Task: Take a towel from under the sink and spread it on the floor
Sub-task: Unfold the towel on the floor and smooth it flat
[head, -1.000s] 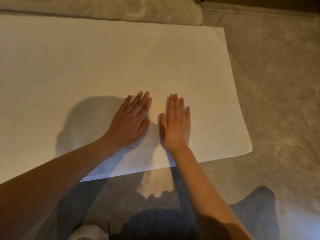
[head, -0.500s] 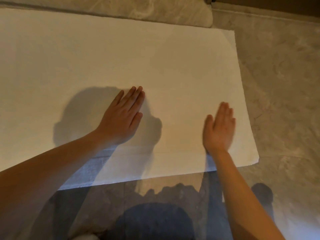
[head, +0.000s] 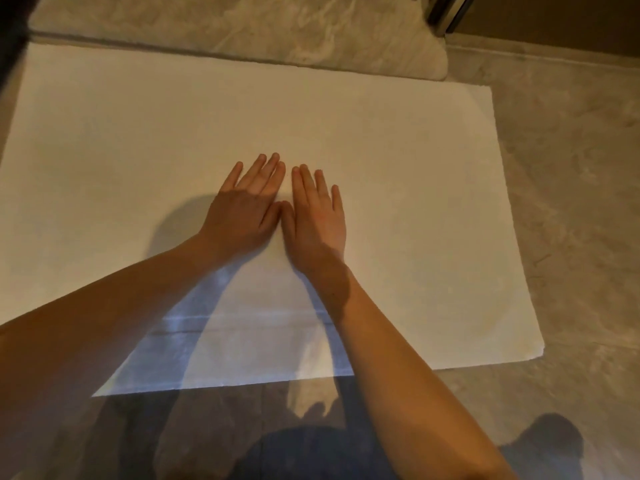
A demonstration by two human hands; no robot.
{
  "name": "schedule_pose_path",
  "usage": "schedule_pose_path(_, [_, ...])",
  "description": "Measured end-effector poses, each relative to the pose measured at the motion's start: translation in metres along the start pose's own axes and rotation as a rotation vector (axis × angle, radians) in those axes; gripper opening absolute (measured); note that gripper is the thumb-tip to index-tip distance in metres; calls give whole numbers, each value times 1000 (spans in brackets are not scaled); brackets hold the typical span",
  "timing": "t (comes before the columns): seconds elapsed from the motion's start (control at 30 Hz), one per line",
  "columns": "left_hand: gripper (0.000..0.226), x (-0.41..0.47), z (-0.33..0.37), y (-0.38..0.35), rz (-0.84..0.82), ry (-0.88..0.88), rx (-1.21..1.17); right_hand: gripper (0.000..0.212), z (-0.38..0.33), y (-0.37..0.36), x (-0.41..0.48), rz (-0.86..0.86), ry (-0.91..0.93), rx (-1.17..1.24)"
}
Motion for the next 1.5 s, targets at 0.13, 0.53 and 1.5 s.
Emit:
schedule_pose_path(0.13, [58, -3, -4, -8, 28, 1, 11, 60, 66, 11, -1, 41, -125, -50])
schedule_pose_path(0.53, [59, -2, 0, 3, 28, -3, -40, 58, 210, 76, -24, 155, -642, -28])
schedule_pose_path(1.5, [60, 117, -36, 6, 7, 16, 28, 56, 109, 65, 88, 181, -235, 91])
Point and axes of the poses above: each hand's wrist, its own x-axis towards the middle knuckle, its own y-axis out of the back of the hand, z = x × y, the point moved 5 cm from there along x, towards the middle knuckle, and after that the axes turned 10 degrees about -y, right-handed, at the moved point
